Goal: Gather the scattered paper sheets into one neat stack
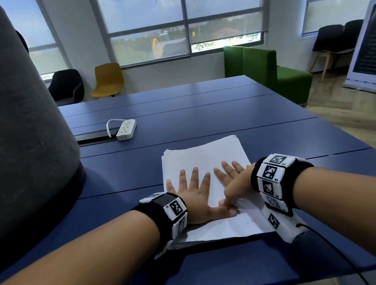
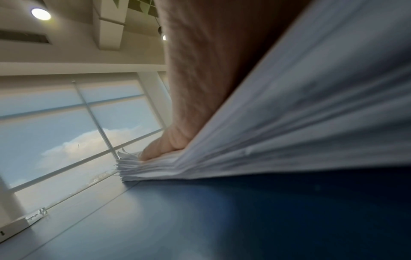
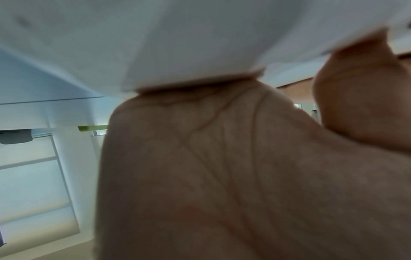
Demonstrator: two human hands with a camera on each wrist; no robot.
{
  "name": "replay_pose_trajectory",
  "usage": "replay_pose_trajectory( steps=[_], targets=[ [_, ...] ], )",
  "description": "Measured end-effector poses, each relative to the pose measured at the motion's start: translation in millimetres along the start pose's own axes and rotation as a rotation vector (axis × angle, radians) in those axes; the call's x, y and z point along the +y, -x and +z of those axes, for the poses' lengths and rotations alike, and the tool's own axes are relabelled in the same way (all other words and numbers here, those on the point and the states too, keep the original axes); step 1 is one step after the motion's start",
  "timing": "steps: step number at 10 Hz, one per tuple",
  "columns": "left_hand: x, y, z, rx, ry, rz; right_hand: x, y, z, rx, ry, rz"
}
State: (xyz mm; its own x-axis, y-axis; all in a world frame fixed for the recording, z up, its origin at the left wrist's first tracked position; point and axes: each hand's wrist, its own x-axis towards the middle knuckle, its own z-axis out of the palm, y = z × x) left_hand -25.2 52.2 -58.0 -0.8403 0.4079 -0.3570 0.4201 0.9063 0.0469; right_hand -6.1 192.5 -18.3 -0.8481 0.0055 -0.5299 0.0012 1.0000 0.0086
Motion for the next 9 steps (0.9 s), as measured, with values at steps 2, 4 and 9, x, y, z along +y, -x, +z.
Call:
replay_pose_trajectory(
  steps=[2,4,9],
  targets=[
    [0,0,1,0.006,0.000,0.002,3,-6,2,-0.006,-0.050,-0.004],
    [-2,-2,4,0.025,0.005,0.004,7,-16,5,0.002,-0.088,-0.003],
    [1,6,-6,0.037,0.042,-0.007,20,3,-13,0.120,-0.124,-0.137]
  ],
)
